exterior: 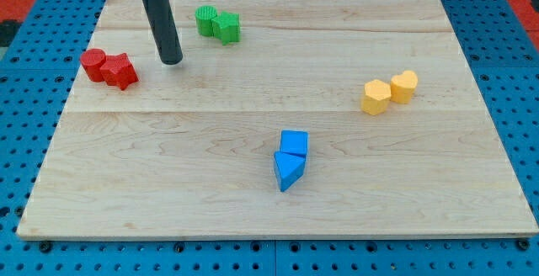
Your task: Move yellow heart slightly towards the bottom right
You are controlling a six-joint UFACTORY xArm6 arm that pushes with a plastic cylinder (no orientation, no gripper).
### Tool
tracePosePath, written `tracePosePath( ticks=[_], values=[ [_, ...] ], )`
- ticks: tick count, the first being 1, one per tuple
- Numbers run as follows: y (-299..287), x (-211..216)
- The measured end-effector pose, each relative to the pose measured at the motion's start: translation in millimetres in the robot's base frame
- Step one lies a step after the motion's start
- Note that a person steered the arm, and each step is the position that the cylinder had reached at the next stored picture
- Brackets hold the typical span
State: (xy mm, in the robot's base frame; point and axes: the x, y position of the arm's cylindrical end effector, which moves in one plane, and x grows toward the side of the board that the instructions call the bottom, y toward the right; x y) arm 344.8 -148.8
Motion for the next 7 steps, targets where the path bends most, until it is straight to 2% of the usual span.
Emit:
tracePosePath(
  ticks=[2, 4, 5, 7],
  values=[
    [2.5, -1.5],
    [44.1, -4.4],
    [100.1, -10.3],
    [259.1, -10.3]
  ],
)
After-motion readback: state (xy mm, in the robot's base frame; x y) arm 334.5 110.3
